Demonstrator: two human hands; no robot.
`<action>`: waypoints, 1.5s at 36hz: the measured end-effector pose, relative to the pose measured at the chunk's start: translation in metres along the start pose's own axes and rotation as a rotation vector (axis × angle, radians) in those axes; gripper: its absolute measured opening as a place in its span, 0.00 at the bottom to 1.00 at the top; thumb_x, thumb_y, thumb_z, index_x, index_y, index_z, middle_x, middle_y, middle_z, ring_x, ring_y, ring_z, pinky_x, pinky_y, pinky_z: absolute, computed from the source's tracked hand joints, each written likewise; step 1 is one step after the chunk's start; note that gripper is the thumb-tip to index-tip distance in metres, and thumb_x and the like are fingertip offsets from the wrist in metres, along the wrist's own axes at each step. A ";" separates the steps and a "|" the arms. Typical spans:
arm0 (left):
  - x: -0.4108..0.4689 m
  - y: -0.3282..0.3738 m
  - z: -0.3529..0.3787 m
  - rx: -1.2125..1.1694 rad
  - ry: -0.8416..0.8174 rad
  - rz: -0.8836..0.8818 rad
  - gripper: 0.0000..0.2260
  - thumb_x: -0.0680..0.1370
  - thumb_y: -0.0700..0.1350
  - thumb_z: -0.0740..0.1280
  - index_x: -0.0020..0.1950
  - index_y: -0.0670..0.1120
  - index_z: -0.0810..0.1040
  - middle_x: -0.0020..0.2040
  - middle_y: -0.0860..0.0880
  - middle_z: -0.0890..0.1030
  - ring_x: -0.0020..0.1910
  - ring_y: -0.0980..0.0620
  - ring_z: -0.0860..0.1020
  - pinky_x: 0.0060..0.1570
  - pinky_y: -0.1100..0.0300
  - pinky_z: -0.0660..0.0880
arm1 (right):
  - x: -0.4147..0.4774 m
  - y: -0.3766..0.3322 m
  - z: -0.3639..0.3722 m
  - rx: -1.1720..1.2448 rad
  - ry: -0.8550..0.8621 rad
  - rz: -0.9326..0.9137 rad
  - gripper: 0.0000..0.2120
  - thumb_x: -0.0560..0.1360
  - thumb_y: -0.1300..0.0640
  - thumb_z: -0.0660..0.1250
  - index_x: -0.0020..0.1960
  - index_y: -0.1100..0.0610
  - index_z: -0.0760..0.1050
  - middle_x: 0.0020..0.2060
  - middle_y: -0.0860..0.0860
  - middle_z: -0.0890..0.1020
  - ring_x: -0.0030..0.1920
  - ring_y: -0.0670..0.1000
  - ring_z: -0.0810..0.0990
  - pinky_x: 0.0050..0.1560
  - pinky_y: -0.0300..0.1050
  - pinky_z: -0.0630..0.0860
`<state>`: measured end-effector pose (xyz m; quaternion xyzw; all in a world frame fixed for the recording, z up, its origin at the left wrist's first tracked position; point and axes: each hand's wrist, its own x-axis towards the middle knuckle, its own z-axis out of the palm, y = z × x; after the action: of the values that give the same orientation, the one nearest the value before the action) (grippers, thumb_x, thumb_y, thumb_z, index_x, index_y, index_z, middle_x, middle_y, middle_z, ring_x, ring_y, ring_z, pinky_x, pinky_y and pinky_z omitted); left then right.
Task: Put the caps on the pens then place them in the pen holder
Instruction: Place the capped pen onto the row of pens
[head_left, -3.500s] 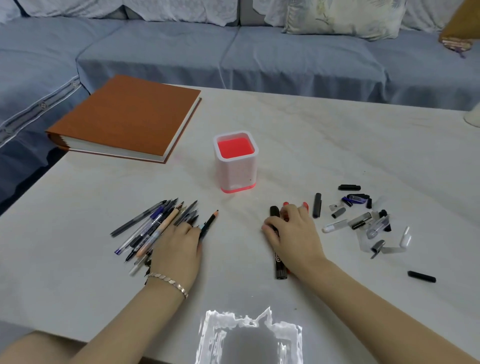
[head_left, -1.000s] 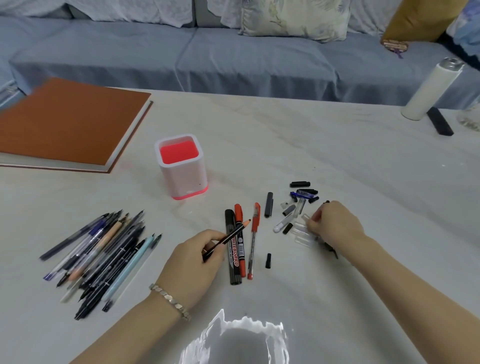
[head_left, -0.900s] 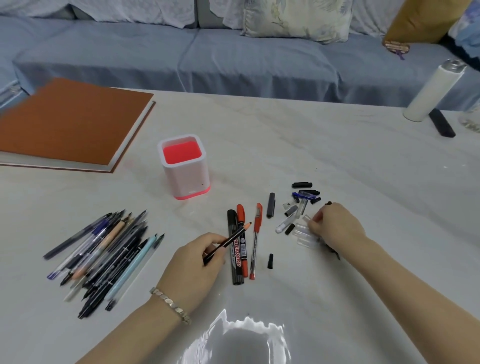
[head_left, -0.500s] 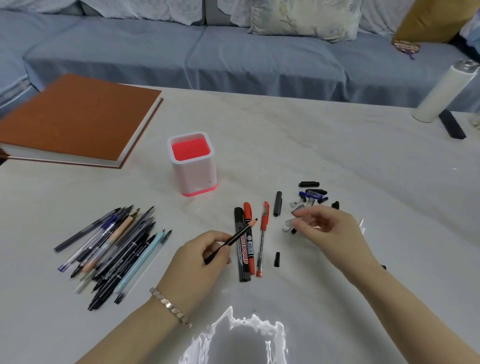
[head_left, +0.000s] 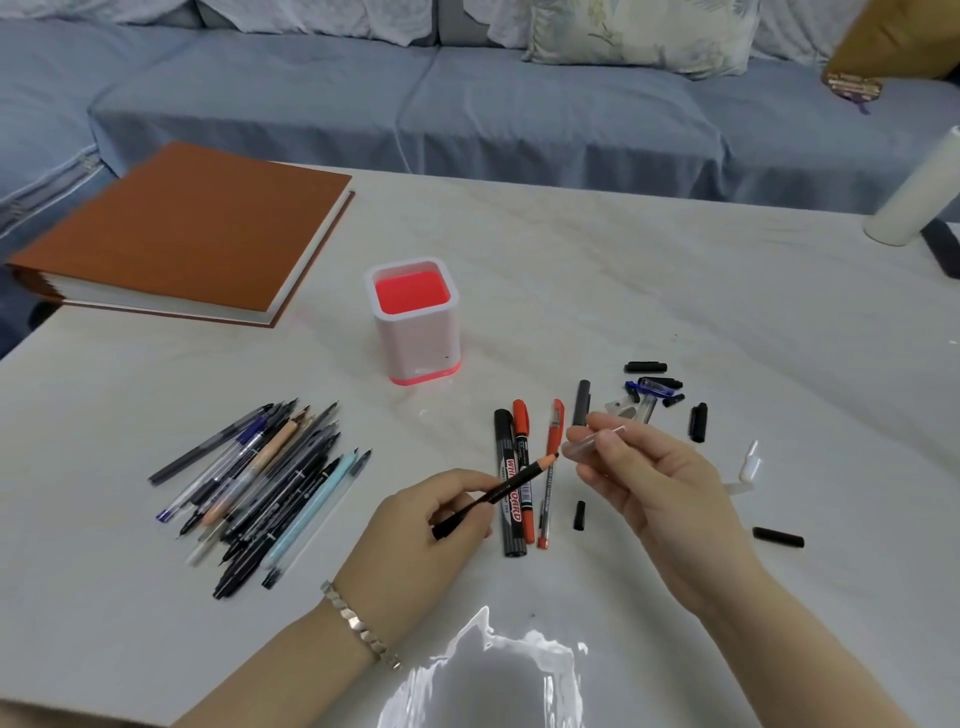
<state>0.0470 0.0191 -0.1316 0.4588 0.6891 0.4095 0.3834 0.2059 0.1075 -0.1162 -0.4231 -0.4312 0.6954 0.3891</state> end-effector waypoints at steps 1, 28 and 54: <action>-0.001 0.000 0.000 0.001 -0.004 -0.001 0.14 0.74 0.40 0.65 0.42 0.61 0.77 0.35 0.56 0.81 0.30 0.61 0.74 0.36 0.66 0.73 | -0.001 0.001 0.001 0.006 -0.003 0.009 0.08 0.74 0.63 0.62 0.46 0.56 0.79 0.37 0.51 0.86 0.40 0.44 0.83 0.44 0.34 0.80; -0.008 -0.008 -0.007 0.119 0.105 0.213 0.10 0.70 0.45 0.70 0.43 0.62 0.80 0.36 0.65 0.79 0.34 0.63 0.75 0.35 0.76 0.68 | -0.008 0.014 0.016 0.067 -0.096 0.116 0.08 0.65 0.62 0.67 0.43 0.59 0.78 0.37 0.53 0.86 0.37 0.45 0.83 0.39 0.33 0.80; -0.009 -0.075 -0.066 0.919 0.353 0.071 0.07 0.67 0.42 0.69 0.42 0.41 0.81 0.37 0.45 0.82 0.33 0.43 0.79 0.30 0.57 0.77 | 0.049 0.045 0.048 -0.898 -0.063 -0.318 0.12 0.73 0.62 0.65 0.54 0.51 0.71 0.32 0.49 0.75 0.31 0.43 0.72 0.42 0.21 0.66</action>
<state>-0.0344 -0.0217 -0.1748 0.5273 0.8368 0.1476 0.0046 0.1367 0.1245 -0.1576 -0.4569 -0.7602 0.3844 0.2563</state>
